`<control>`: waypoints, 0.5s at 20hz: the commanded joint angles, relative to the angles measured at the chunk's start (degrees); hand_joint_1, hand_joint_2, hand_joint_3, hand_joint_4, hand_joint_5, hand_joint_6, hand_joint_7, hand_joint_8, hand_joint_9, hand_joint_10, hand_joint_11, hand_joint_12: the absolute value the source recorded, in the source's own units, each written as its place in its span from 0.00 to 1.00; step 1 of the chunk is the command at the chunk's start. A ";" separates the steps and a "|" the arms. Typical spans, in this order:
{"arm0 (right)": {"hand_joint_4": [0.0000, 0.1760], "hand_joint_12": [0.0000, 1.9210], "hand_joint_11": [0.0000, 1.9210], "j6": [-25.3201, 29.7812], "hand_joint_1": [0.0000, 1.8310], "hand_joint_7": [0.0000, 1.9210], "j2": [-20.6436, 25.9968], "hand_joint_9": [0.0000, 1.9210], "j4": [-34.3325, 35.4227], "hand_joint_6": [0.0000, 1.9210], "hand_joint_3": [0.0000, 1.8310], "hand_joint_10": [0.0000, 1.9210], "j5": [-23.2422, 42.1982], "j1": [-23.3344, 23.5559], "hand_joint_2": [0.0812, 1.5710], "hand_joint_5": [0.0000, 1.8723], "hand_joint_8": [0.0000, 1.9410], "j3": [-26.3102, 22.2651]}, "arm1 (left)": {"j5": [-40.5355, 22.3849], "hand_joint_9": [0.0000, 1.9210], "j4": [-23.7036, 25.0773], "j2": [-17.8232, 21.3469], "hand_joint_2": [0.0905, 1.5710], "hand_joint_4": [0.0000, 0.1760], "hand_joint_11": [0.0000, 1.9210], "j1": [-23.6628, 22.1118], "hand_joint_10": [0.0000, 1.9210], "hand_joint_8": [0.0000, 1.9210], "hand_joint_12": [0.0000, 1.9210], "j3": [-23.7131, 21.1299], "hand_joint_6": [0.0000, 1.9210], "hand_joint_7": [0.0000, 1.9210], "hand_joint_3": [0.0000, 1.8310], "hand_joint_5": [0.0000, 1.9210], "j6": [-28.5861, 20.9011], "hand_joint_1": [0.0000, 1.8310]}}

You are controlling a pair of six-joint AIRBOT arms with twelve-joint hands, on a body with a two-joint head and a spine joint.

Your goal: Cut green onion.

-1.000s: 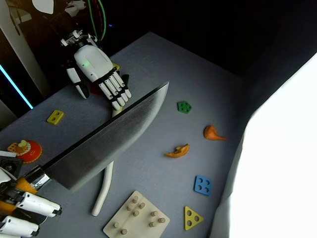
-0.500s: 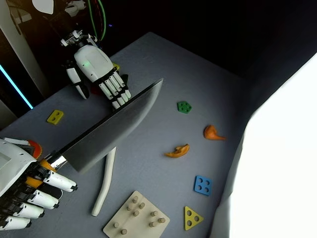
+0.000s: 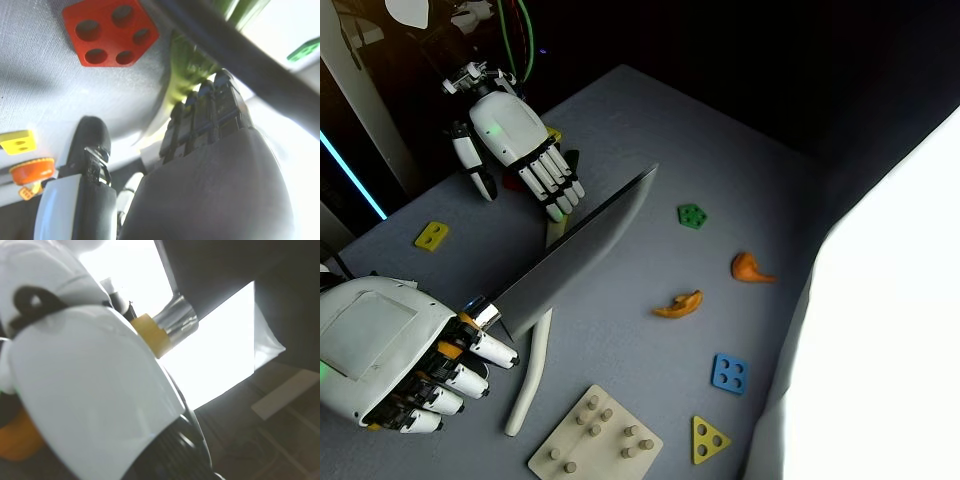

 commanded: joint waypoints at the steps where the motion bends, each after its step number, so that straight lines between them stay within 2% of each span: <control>1: 1.00 1.00 0.87 0.32 0.88 0.82 0.39 0.84 -3.84 1.00 0.00 1.00 6.01 -0.11 0.79 0.69 1.00 0.42 | 0.43 0.03 1.39 -0.27 0.85 0.00 0.01 -0.09 0.01 0.00 0.01 -0.03 0.00 0.02 0.00 0.02 0.14 0.30; 3: 1.00 1.00 0.87 0.34 0.89 0.82 0.05 0.84 -3.84 1.00 0.00 1.00 5.80 -1.28 0.79 0.69 1.00 1.14 | 0.43 0.02 1.39 -0.28 0.84 0.02 0.00 -0.18 0.00 0.00 0.00 0.07 0.00 0.02 0.00 0.02 0.14 0.30; 5: 1.00 1.00 0.87 0.37 0.88 0.82 -0.30 0.85 -3.84 1.00 0.00 1.00 5.67 -2.01 0.79 0.69 1.00 2.03 | 0.43 0.00 1.41 -0.28 0.86 0.00 0.00 -0.17 0.00 0.00 0.00 0.12 0.00 0.00 0.00 0.00 0.14 0.23; 10: 1.00 1.00 0.87 0.48 0.85 0.81 -0.32 0.83 -3.71 1.00 0.00 1.00 5.29 -4.40 0.79 0.67 1.00 3.28 | 0.42 0.00 1.45 -0.31 0.88 0.00 0.00 -0.18 0.00 0.00 0.00 0.12 0.00 0.00 0.01 0.00 0.14 0.17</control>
